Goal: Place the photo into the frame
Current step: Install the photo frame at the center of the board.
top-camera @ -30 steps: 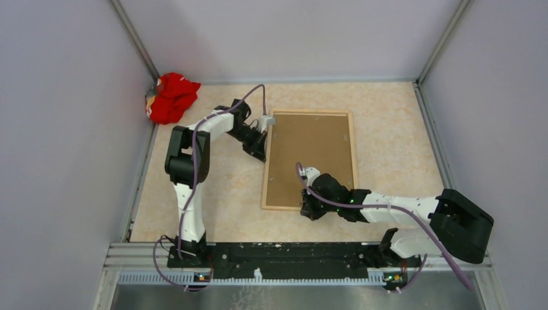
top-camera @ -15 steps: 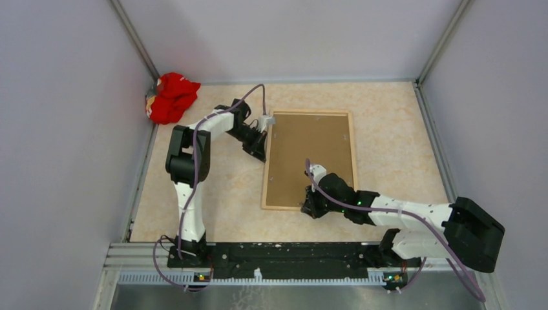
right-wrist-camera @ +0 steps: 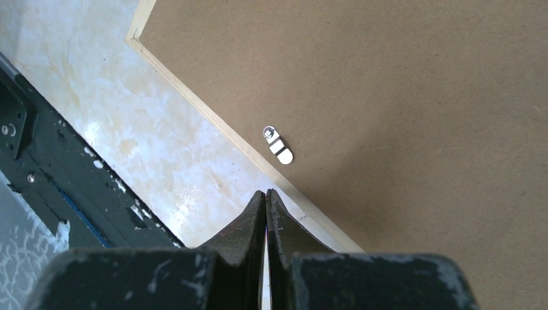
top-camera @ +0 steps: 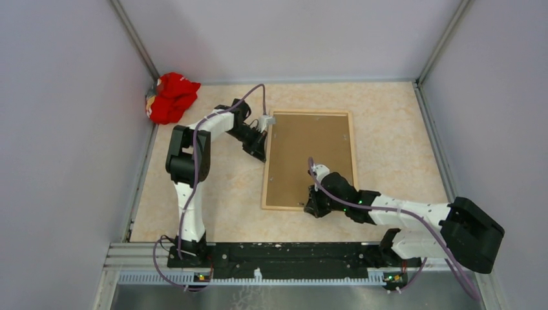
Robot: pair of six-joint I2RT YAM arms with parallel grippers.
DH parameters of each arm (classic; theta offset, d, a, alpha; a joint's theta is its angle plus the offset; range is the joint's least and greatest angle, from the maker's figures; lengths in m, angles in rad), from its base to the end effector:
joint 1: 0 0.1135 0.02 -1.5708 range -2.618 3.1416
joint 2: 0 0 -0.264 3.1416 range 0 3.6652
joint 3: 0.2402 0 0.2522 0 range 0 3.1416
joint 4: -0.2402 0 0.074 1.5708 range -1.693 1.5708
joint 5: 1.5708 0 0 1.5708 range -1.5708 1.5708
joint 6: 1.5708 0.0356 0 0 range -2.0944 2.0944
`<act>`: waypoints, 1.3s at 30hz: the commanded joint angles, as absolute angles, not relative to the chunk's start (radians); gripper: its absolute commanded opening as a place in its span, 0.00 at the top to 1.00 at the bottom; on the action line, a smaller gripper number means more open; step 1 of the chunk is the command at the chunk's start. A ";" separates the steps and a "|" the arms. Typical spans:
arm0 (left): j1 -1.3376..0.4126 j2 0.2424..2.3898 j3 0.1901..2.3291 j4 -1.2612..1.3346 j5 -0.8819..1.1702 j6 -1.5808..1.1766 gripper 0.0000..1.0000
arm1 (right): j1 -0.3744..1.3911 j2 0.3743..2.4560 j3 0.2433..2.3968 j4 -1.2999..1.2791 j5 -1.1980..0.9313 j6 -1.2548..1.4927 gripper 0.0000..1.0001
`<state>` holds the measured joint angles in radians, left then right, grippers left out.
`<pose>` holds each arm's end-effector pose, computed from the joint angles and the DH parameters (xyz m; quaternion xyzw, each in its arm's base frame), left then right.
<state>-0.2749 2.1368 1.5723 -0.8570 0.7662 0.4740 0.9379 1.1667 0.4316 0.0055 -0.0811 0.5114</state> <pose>0.3931 -0.1365 0.1574 0.3643 0.8506 -0.3640 0.1059 0.1277 0.1789 0.1635 -0.2092 0.8879 0.2981 0.2809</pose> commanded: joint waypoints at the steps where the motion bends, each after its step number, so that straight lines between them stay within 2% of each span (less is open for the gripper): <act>1: -0.276 2.169 1.594 -0.867 0.725 0.499 0.98 | 0.913 1.163 0.424 0.027 -0.086 0.516 1.00; 28: -0.276 2.187 1.605 -0.885 0.737 0.517 0.99 | 0.812 1.274 0.393 0.127 -0.035 0.470 1.00; 39: -0.277 2.195 1.609 -0.891 0.739 0.519 1.00 | 0.796 1.257 0.451 0.163 -0.181 0.478 1.00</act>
